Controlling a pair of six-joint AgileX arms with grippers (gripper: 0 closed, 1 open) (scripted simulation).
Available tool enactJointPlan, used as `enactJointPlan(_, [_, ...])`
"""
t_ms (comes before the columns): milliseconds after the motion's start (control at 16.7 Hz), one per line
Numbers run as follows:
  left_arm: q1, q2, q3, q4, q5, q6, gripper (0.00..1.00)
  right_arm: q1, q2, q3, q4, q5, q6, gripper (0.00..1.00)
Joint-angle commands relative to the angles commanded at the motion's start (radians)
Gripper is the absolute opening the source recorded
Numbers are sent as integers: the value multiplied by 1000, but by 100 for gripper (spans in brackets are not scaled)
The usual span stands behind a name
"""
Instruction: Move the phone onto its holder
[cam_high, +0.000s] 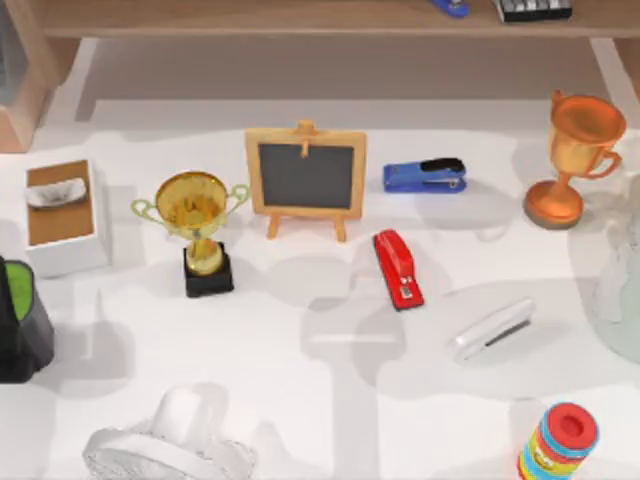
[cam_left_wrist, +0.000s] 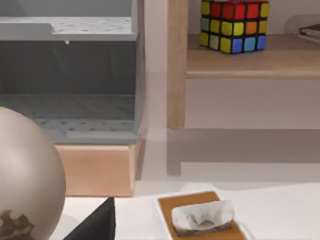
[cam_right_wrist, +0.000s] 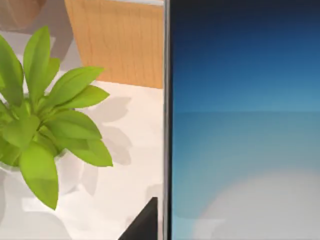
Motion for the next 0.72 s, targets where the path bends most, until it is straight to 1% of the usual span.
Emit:
enactJointPlan(180, [0,0,0,0,0,0,100,-109,28,-46,20,-126,-116,0])
enactJointPlan(360, [0,0,0,0,0,0,100,-174,51,-75,34,-213,-182,0])
enactJointPlan(480, [0,0,0,0,0,0,100,-190,58,-83,38,-236,-197,0])
enactJointPlan(720, [0,0,0,0,0,0,100,-190,58,-83,38,-236,-197,0])
